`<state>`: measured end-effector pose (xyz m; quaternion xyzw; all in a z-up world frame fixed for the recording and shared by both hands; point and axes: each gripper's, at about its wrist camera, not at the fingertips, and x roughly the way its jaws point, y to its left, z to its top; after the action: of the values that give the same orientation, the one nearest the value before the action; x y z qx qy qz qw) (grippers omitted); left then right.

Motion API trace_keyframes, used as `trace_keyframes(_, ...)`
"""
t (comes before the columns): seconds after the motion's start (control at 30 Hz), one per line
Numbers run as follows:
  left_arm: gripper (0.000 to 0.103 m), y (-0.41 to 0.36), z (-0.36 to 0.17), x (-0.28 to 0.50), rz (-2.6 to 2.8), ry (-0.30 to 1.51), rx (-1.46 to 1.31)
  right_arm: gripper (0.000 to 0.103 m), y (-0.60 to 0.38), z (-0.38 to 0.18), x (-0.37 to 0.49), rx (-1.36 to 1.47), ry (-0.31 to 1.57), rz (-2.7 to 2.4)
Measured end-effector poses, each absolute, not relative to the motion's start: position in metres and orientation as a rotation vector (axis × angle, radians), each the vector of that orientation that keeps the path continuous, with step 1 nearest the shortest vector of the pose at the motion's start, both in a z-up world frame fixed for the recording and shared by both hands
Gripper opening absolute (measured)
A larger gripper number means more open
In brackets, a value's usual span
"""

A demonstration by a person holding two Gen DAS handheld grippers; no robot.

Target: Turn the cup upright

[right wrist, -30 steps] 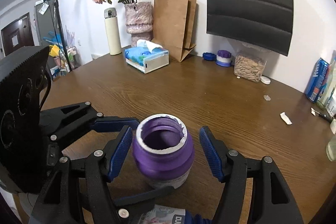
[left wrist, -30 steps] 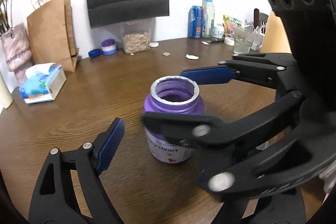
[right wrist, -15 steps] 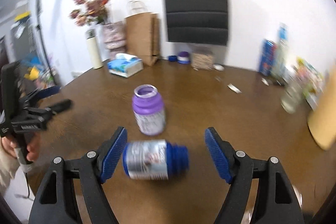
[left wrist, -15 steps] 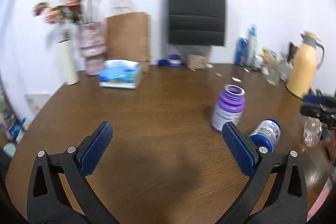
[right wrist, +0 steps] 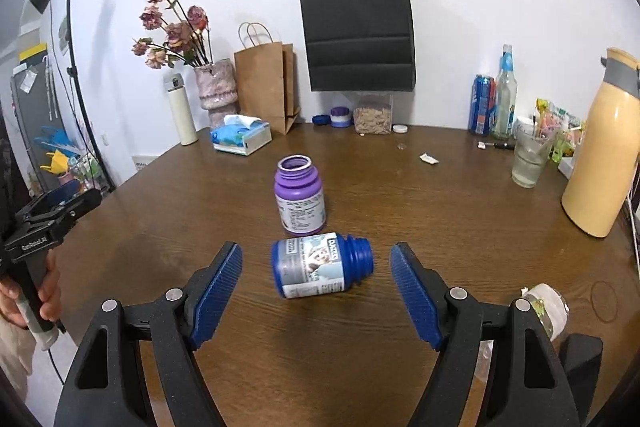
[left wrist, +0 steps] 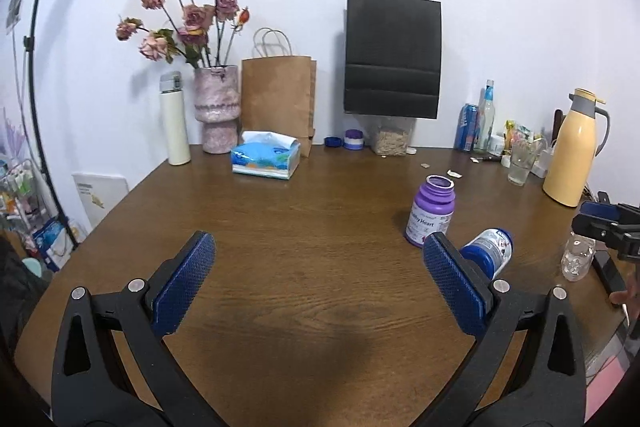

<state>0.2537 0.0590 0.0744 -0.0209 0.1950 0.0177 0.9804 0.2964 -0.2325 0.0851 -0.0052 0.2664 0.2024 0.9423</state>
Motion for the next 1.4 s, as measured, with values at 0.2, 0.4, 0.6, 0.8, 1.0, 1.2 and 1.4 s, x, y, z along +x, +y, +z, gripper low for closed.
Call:
trace_keyframes(0.2,0.103,0.045,0.076,0.231,0.063,0.358,-0.001,0.081,-0.22,0.086,0.274,-0.063,0.482,0.423)
trace_keyframes(0.4,0.103,0.037,0.07,0.192,0.072,0.327,-0.002,0.081,-0.21,0.085,0.24,-0.077,0.423,0.435)
trace_keyframes(0.6,0.103,0.028,0.057,0.149,0.079,0.314,0.035,0.081,-0.2,0.071,0.197,-0.11,0.391,0.461)
trace_keyframes(0.8,0.103,0.021,0.045,0.103,0.13,0.274,-0.001,0.088,-0.206,0.06,0.148,-0.061,0.34,0.495)
trace_keyframes(1.0,0.103,0.01,0.034,0.065,0.094,0.209,0.043,0.09,-0.208,0.046,0.106,-0.036,0.306,0.479)
trace_keyframes(1.2,0.103,0.005,0.007,0.033,0.064,0.231,0.047,0.09,-0.211,0.027,0.061,0.001,0.241,0.427)
trace_keyframes(1.4,0.103,0.005,0.003,0.016,0.045,0.209,0.004,0.09,-0.215,0.006,0.028,0.055,0.246,0.386)
